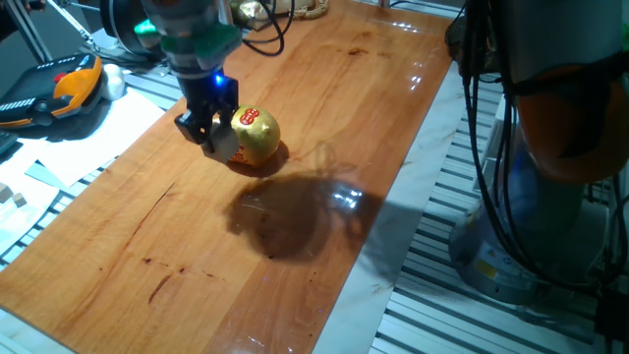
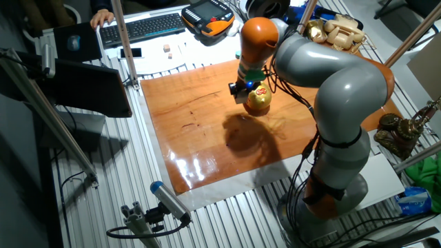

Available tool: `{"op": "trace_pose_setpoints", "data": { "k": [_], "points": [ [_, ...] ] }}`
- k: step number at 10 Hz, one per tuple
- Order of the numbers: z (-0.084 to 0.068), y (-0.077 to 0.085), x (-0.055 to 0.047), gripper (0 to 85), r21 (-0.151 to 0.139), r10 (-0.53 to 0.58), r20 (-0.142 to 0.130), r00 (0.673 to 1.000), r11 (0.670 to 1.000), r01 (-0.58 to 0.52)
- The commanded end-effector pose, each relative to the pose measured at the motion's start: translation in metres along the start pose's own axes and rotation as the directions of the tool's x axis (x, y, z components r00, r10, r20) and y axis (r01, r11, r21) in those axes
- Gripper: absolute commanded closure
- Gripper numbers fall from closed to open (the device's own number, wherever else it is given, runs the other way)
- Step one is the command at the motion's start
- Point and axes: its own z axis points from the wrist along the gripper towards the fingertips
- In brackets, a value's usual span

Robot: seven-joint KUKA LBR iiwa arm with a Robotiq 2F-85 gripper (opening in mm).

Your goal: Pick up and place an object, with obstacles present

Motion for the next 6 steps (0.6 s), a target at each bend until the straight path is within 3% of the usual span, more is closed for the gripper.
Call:
{"op": "trace_pose_setpoints", "data": {
  "k": [1,4,6],
  "points": [
    [0.0003,-0.0002,-0.0006,85.0,-0.003,0.002,0.000,1.000,1.000,-0.002],
    [0.0050,0.0038,-0.0002,85.0,-0.014,0.010,-0.009,1.000,1.000,-0.010],
    [0.0051,0.0056,0.0012,85.0,-0.004,0.009,0.005,1.000,1.000,-0.009]
  ]
}}
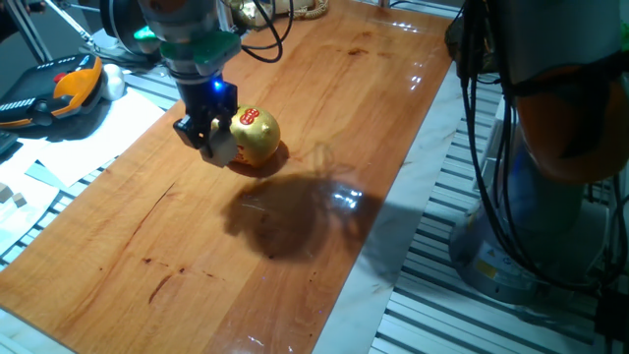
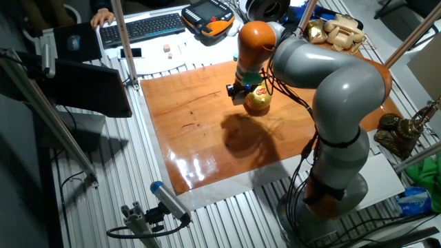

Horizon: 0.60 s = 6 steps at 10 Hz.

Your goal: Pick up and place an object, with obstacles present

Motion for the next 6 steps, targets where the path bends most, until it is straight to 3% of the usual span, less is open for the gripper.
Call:
{"op": "trace_pose_setpoints", "data": {
  "k": [1,2,4,5,6],
  "points": [
    [0.0001,0.0001,0.0000,85.0,0.015,-0.010,0.000,1.000,1.000,0.010],
    [0.0001,0.0001,0.0000,85.0,0.009,-0.048,-0.011,0.999,0.999,0.048],
    [0.0001,0.0001,0.0000,85.0,-0.025,-0.140,-0.004,0.990,0.990,0.140],
    [0.0001,0.0001,0.0000,85.0,-0.025,-0.189,0.020,0.982,0.982,0.190],
    [0.0001,0.0001,0.0000,85.0,-0.010,-0.187,0.009,0.982,0.982,0.187]
  ]
}}
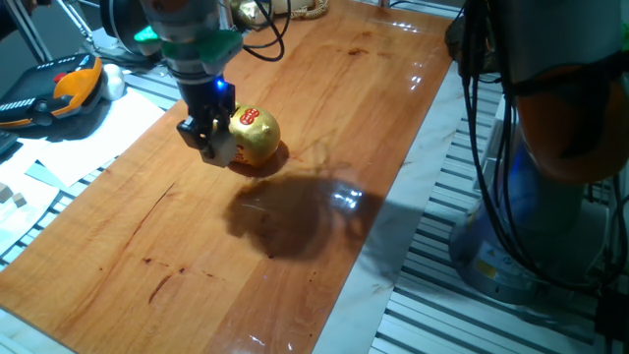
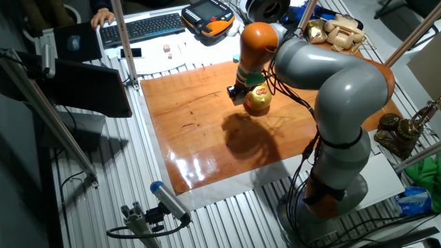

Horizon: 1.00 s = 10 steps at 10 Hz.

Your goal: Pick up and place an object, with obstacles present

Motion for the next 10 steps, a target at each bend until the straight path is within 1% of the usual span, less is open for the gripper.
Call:
{"op": "trace_pose_setpoints", "data": {
  "k": [1,3,4,5,7,9,10],
  "points": [
    [0.000,0.000,0.000,85.0,-0.001,0.010,-0.009,1.000,1.000,-0.010],
    [0.000,0.000,0.000,85.0,-0.016,0.037,-0.007,0.999,0.999,-0.037],
    [0.000,0.000,0.000,85.0,-0.017,0.051,0.002,0.999,0.999,-0.051],
    [0.002,0.001,0.000,85.0,-0.005,0.062,0.005,0.998,0.998,-0.062],
    [0.005,0.005,0.000,85.0,-0.004,0.073,0.005,0.997,0.997,-0.073],
    [0.005,0.015,0.007,85.0,0.002,0.085,0.000,0.996,0.996,-0.085],
    [0.008,0.015,0.006,85.0,-0.008,0.087,-0.006,0.996,0.996,-0.087]
  ]
}}
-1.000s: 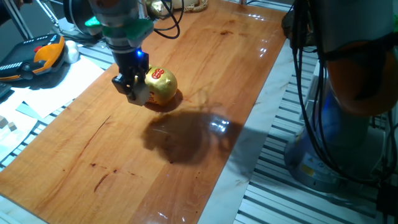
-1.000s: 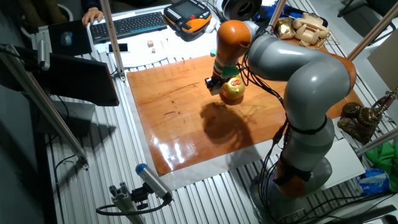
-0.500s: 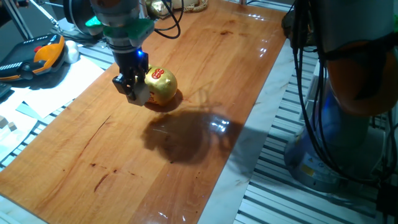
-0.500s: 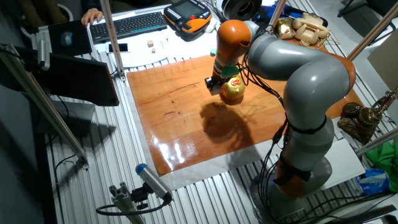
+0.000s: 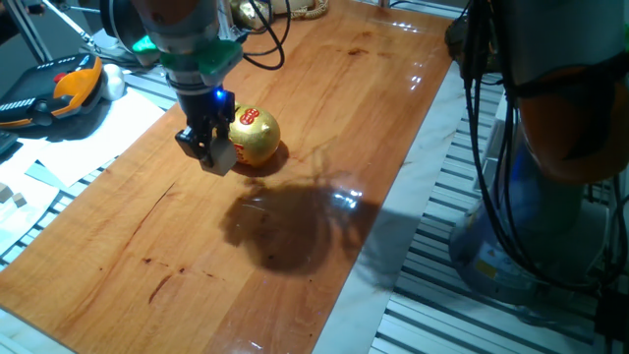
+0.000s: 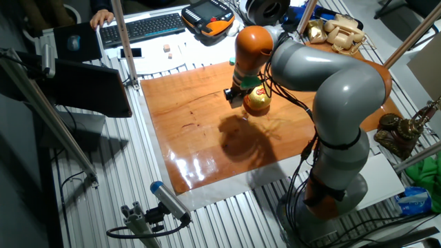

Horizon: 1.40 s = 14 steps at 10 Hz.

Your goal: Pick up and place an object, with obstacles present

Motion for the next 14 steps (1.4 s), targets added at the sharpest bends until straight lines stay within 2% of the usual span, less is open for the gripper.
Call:
{"op": "trace_pose_setpoints", "data": {
  "k": [1,3,8,14],
  "points": [
    [0.004,0.000,-0.002,85.0,-0.001,-0.002,0.000,1.000,1.000,0.002],
    [0.017,0.004,-0.004,85.0,0.000,0.010,0.001,1.000,1.000,-0.010],
    [0.045,0.000,-0.015,85.0,0.005,0.030,0.006,1.000,1.000,-0.030],
    [0.065,0.002,-0.014,85.0,0.020,0.024,-0.029,0.999,1.000,-0.023]
  ]
}}
